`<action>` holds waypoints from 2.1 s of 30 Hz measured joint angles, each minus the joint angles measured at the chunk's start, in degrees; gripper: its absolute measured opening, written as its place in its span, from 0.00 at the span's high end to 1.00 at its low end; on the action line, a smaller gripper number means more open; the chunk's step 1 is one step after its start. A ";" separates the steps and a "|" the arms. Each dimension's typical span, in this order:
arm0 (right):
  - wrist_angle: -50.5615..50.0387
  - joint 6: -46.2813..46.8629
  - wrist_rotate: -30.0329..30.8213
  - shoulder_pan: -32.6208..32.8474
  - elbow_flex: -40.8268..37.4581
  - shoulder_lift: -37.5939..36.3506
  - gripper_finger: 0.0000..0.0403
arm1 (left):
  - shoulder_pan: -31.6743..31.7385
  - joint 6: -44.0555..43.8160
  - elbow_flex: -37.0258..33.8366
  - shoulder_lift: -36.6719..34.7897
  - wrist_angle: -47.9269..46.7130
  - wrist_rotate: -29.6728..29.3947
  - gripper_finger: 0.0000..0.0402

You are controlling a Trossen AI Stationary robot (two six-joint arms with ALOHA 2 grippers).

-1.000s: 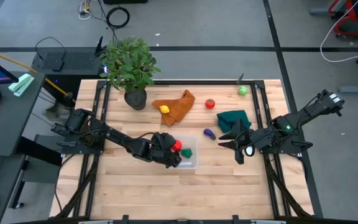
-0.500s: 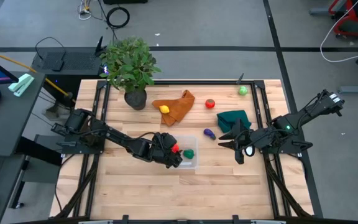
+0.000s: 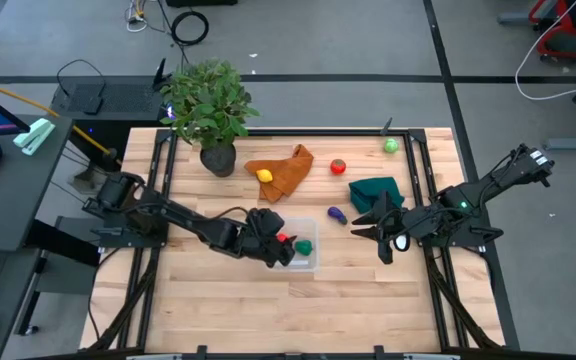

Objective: Pick and placing Produce into tupperware
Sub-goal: Put the lemon into the transparent bin

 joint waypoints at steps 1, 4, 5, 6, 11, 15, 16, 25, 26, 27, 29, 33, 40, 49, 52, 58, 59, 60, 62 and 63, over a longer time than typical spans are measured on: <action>-0.02 0.01 0.00 0.00 0.00 0.00 0.81 | 0.00 0.99 1.15 -0.40 -0.04 -0.14 0.22; -0.02 0.01 0.00 0.00 0.00 0.00 0.81 | -0.02 3.67 5.07 -1.24 -0.80 -1.75 0.22; -0.08 0.01 0.00 0.01 0.00 0.00 0.81 | -0.02 4.39 6.52 -1.30 -1.25 -2.85 0.22; -0.03 0.01 0.00 0.00 0.00 0.00 0.81 | -0.02 5.35 7.91 -1.30 -2.09 -4.09 0.22; -0.06 0.01 0.00 0.02 0.00 0.00 0.81 | 1.51 4.61 14.65 -1.30 -12.86 -7.00 0.25; -0.04 -0.08 0.02 0.00 0.00 0.00 0.81 | 3.95 0.01 16.83 -1.26 -21.93 -7.05 0.28; -0.07 -0.08 0.02 0.01 0.00 0.00 0.81 | 4.52 -1.53 17.29 -1.26 -23.45 -6.90 0.29; -0.74 -0.25 0.03 0.00 0.00 0.00 0.81 | 8.33 -16.36 17.53 -1.24 -28.81 -2.67 0.31; -0.91 -0.27 0.03 0.00 0.00 0.00 0.81 | 8.54 -17.30 17.55 -1.24 -28.98 -2.32 0.31; -1.21 -0.27 0.04 0.00 0.00 0.00 0.81 | 8.72 -17.49 17.55 -1.24 -29.26 -2.15 0.31; -1.71 -0.27 0.07 0.00 0.00 0.00 0.81 | 9.00 -17.61 17.54 -1.24 -29.51 -1.98 0.31; -1.77 -0.27 0.26 0.00 0.00 0.00 0.81 | 9.01 -18.85 17.54 -1.24 -29.51 -1.96 0.31; -1.77 -0.23 0.28 0.00 0.00 0.00 0.81 | 9.01 -27.97 17.53 -1.24 -31.14 -1.95 0.32; -1.75 0.36 0.28 0.00 0.00 0.00 0.81 | 8.98 -29.13 17.53 -1.24 -28.63 -1.94 0.32; -1.75 0.36 0.28 0.00 0.00 0.00 0.81 | 9.01 -29.12 17.53 -1.21 -28.69 -1.96 0.32; -1.75 1.06 0.26 0.00 0.00 0.00 0.81 | 8.84 -29.17 17.53 -0.77 -28.64 -0.98 0.32; -1.75 1.04 0.24 0.00 0.00 0.00 0.81 | 8.83 -29.17 17.51 -0.56 -29.04 -0.38 0.32; -1.76 1.04 0.22 0.00 0.00 0.00 0.81 | 8.81 -29.26 17.44 -0.45 -29.90 0.19 0.32; -1.83 0.97 0.20 0.00 0.00 0.00 0.81 | 8.78 -31.21 17.54 0.47 -30.54 0.68 0.34; -1.86 0.45 0.20 0.00 0.00 0.00 0.81 | 8.58 -33.31 17.50 0.77 -32.06 1.03 0.34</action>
